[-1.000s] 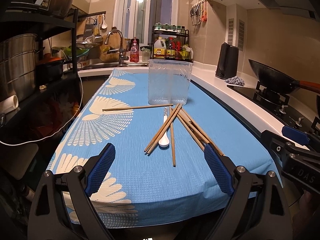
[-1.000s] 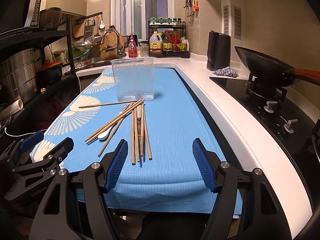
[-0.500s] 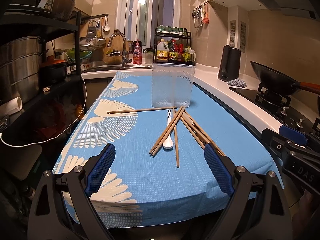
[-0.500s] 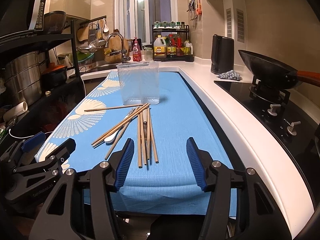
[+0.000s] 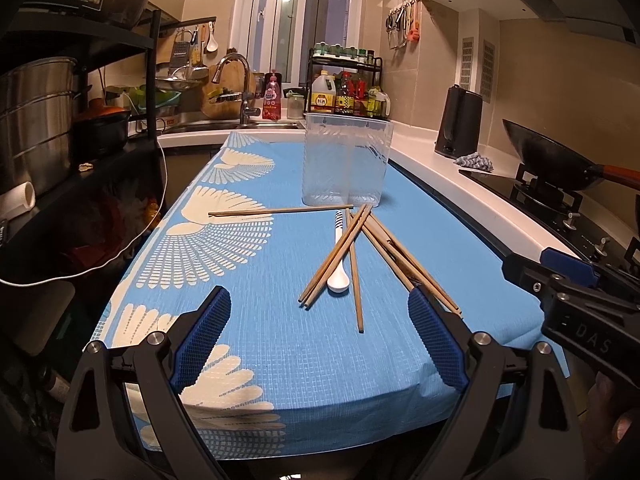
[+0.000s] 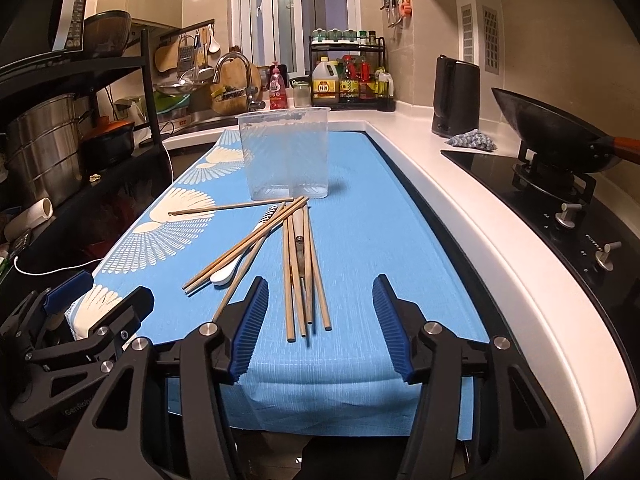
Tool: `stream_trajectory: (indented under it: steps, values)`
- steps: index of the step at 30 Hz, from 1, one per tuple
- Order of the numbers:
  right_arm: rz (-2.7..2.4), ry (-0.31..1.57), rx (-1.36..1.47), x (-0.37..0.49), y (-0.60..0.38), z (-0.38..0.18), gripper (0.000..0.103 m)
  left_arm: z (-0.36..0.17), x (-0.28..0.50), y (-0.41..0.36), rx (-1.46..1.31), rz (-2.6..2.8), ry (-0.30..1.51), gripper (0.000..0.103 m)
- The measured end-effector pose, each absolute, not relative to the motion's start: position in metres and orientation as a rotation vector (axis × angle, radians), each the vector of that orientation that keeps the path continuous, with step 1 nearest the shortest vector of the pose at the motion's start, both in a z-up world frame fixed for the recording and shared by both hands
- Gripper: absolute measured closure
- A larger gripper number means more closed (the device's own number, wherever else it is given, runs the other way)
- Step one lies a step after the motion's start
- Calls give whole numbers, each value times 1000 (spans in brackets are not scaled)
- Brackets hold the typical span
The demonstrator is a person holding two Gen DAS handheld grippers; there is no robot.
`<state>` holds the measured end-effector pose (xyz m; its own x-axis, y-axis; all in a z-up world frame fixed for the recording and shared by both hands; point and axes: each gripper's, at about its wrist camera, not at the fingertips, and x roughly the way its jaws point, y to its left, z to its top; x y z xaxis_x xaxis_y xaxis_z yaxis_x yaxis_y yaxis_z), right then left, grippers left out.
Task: Organize utensils
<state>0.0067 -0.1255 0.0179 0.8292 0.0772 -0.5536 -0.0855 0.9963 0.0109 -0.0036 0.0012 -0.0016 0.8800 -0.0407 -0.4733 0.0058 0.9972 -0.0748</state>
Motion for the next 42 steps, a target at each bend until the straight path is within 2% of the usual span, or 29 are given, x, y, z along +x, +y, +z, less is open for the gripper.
stream_trajectory:
  steps: [9,11,14,17,19,20,22,24,32,42]
  values:
    - [105,596,-26,17,-114,16,49,-5,0,4,-91,-32,479,16]
    - [110,596,-29,17,-114,15,49,-5,0,3,-88,-35,474,19]
    - [111,600,-23,18,-117,13,49,-6,3,4,-88,-43,474,28]
    - [109,602,-7,21,-122,11,53,-8,5,4,-80,-54,485,42]
    - [110,605,6,24,-126,9,63,-11,8,3,-74,-69,500,58]
    - [114,610,14,26,-129,7,67,-13,10,3,-73,-81,509,62]
    - [118,632,35,31,-135,2,82,-17,14,5,-75,-99,526,74]
    - [112,645,56,38,-142,-3,84,-20,22,10,-75,-110,543,81]
    - [171,779,68,76,-147,-42,81,-39,64,28,-104,-135,609,83]
    - [180,813,28,87,-139,-62,82,-57,84,33,-182,-173,652,83]
